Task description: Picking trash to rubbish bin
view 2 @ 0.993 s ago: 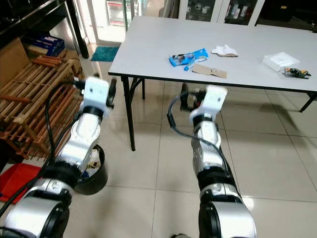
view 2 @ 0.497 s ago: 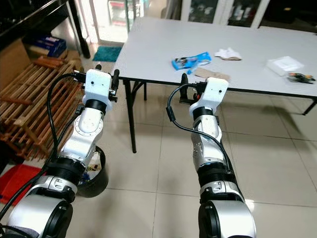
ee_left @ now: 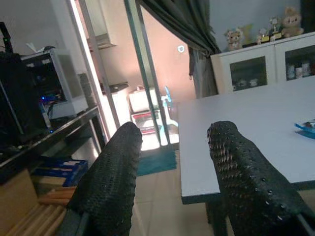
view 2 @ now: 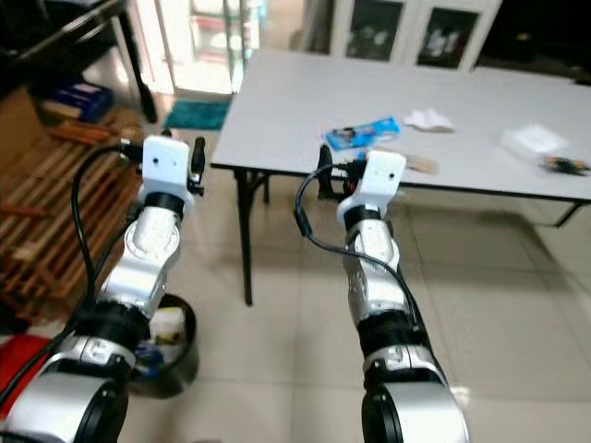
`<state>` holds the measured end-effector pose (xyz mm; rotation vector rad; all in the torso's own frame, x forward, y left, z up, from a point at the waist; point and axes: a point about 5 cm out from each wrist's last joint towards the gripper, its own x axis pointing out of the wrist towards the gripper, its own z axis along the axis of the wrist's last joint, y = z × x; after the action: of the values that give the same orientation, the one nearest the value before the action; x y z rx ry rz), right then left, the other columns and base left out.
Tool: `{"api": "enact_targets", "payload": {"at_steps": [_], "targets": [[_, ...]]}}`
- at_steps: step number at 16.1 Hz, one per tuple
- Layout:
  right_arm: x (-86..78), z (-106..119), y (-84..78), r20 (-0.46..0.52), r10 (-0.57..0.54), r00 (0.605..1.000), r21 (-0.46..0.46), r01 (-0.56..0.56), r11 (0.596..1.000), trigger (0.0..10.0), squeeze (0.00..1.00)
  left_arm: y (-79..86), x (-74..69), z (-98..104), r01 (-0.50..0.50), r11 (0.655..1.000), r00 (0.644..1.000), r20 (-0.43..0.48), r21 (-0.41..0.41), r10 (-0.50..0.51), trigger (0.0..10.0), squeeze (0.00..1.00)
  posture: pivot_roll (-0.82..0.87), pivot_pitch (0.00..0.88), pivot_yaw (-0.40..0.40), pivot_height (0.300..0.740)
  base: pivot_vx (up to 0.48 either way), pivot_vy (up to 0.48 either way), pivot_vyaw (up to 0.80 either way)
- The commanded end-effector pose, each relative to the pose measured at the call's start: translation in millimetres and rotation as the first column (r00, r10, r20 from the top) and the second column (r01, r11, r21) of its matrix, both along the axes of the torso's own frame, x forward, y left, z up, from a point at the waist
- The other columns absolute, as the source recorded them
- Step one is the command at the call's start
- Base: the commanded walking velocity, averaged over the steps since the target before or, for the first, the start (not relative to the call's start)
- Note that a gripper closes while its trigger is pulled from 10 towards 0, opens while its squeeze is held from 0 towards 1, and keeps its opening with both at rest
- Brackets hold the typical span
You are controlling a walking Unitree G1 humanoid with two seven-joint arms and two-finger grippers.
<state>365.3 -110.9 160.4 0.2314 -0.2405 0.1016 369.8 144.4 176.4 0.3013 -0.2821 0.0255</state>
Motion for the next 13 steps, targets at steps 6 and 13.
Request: {"api": "enact_targets", "payload": {"at_steps": [6, 13], "targets": [[1.4, 5.3, -12.2, 0.007, -0.031, 0.999, -0.009, 0.031, 0.999, 10.0, 0.0, -12.8, 0.1, 6.9, 0.034, 0.999, 0.999, 0.014, 0.0, -0.034, 10.0, 0.0, -0.01, 0.011, -0.046, 0.74, 0.339, 0.0, 0.0], [-0.9, 2.9, -7.7, 0.001, -0.028, 1.0, 0.009, 0.028, 1.0, 10.0, 0.0, -12.9, -0.4, 6.7, 0.047, 0.999, 0.999, 0.0, 0.019, -0.047, 10.0, 0.0, -0.01, 0.02, -0.025, 0.74, 0.341, 0.0, 0.0]]}}
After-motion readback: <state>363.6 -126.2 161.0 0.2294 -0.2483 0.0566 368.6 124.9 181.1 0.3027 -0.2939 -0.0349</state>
